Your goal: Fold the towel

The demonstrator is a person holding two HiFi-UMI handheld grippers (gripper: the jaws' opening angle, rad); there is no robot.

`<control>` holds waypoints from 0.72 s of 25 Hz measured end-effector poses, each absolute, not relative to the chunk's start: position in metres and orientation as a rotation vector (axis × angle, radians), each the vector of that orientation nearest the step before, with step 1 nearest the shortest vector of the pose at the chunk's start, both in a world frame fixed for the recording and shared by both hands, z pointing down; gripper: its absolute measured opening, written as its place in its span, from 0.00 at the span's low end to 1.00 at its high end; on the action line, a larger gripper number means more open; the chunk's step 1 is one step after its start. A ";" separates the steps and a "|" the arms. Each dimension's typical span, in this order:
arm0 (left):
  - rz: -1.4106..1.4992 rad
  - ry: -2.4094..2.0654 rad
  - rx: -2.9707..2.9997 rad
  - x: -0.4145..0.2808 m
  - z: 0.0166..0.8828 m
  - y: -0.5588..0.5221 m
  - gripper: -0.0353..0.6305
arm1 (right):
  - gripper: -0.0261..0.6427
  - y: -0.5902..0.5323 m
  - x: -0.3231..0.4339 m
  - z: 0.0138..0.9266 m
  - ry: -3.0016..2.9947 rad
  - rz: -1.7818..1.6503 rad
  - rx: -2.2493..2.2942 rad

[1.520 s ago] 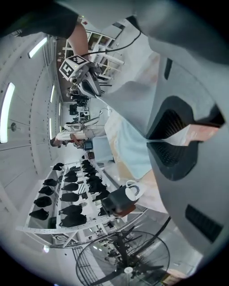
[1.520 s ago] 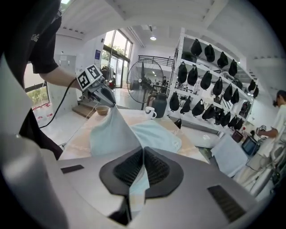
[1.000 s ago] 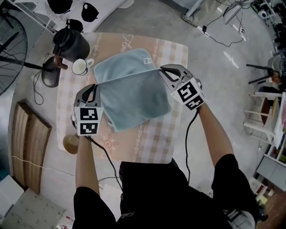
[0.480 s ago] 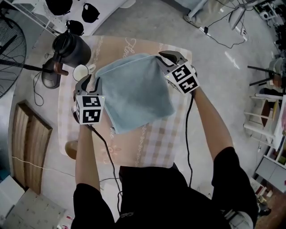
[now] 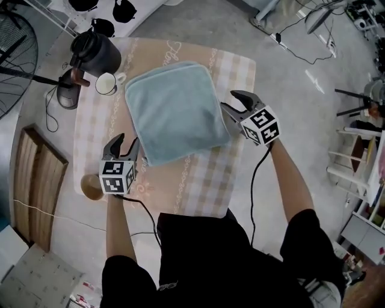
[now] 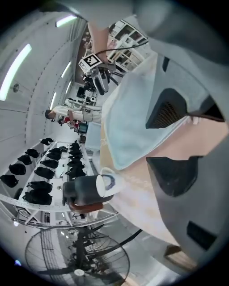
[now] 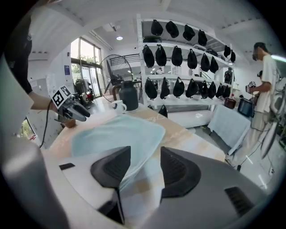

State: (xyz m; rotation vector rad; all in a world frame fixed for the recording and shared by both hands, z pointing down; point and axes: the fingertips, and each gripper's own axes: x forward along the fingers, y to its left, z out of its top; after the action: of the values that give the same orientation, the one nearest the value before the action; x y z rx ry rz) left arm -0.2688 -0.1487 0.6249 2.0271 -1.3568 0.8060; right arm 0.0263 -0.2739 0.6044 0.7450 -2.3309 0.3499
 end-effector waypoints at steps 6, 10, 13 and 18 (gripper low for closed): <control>0.781 -1.216 2.052 -0.235 0.641 -0.068 0.32 | 0.32 -0.185 0.056 0.615 -2.362 0.369 0.609; 0.817 -1.129 2.102 -0.212 0.651 -0.042 0.33 | 0.32 -0.140 0.064 0.635 -2.335 0.403 0.487; 0.849 -1.109 2.097 -0.206 0.663 -0.035 0.34 | 0.32 -0.126 0.065 0.648 -2.309 0.397 0.446; 0.874 -1.079 2.101 -0.194 0.677 -0.035 0.34 | 0.32 -0.129 0.058 0.662 -2.300 0.361 0.423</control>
State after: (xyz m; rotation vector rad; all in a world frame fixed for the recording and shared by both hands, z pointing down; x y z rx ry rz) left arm -0.1943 -0.0353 0.6768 2.1007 -1.0792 0.8741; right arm 0.0581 -0.1292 0.6623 0.4234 -2.3000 0.3609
